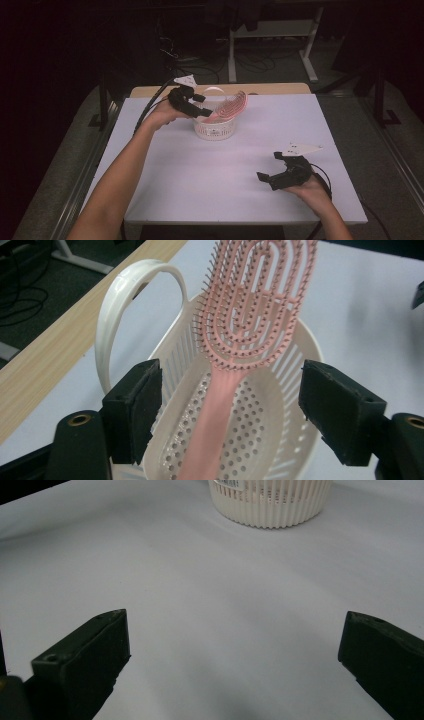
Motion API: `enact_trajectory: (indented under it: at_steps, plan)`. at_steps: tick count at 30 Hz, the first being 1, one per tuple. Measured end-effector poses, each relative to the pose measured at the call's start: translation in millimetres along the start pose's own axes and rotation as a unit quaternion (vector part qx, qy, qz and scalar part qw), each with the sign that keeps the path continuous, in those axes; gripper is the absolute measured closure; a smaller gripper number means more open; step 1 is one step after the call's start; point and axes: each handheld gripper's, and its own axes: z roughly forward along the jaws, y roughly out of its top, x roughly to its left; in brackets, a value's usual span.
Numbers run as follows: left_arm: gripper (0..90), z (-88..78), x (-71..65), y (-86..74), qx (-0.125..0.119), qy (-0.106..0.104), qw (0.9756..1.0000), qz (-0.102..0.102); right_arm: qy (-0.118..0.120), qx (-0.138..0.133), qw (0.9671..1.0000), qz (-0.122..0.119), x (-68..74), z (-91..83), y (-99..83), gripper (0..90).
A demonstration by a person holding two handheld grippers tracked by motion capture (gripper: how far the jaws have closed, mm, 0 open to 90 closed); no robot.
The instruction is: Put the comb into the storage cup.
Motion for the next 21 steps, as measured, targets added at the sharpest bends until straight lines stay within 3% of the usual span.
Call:
enact_trajectory:
  at_steps: [11, 21]
  plan:
    - [16.1, -30.6, -6.6, -10.3, -0.002, 0.018, 0.9996, -0.022, 0.002, -0.003, 1.0000, -0.001, -0.9, -0.1, 0.1, 0.0]
    - [5.3, -53.3, -28.6, -30.3, -0.012, 0.031, 0.9985, -0.043, 0.003, -0.002, 1.0000, -0.001, 0.8, 2.0, 1.7, 0.0]
